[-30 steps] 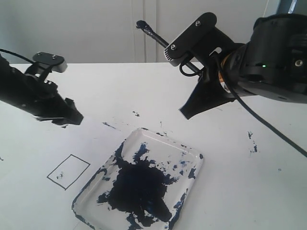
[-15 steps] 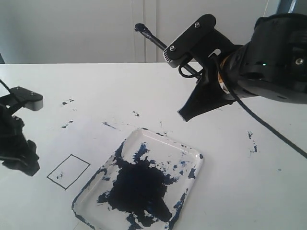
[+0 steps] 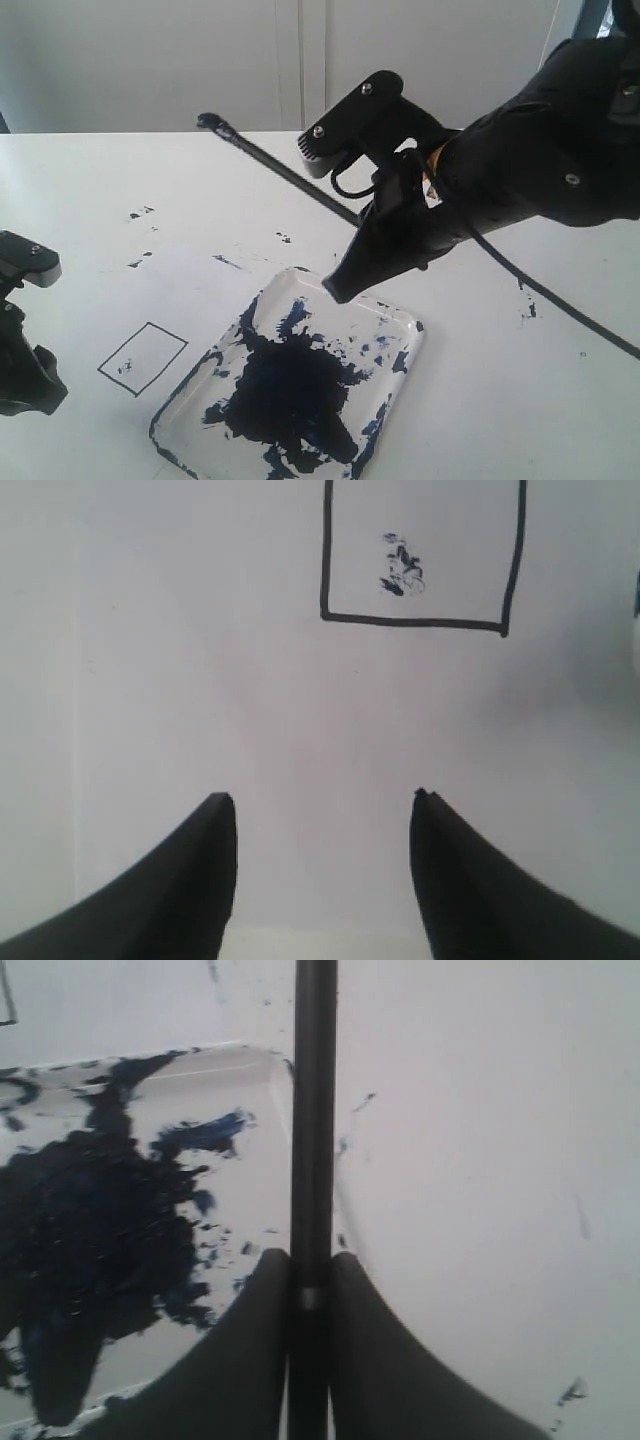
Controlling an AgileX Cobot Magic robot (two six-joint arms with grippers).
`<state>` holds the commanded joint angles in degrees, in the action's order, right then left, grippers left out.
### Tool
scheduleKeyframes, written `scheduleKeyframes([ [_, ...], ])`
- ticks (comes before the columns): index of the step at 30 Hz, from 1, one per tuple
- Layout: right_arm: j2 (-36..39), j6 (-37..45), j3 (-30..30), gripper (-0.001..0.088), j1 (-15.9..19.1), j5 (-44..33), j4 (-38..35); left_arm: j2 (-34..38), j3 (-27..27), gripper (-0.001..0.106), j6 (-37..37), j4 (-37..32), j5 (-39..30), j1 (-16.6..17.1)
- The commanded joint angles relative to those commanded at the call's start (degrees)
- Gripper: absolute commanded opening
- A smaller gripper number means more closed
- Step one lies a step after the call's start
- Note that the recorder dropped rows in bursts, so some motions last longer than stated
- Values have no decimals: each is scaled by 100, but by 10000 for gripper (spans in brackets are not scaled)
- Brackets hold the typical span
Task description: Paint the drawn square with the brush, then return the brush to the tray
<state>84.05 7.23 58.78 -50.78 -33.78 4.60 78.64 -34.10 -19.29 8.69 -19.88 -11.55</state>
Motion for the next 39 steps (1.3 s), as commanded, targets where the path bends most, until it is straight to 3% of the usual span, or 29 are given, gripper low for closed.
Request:
scheduleKeyframes([
  [4,255,551,0,0,-221,-398,-460,0,152,599,-417,0,86,0],
  [16,207,620,0,0,-715,-1502,-743,11,230,618,-463,65,128,0],
  [22,185,1075,0,0,-743,-1503,-1388,11,283,618,-471,137,-42,0],
  [39,539,1084,0,0,-743,-1327,-1397,206,739,618,-558,108,270,0],
])
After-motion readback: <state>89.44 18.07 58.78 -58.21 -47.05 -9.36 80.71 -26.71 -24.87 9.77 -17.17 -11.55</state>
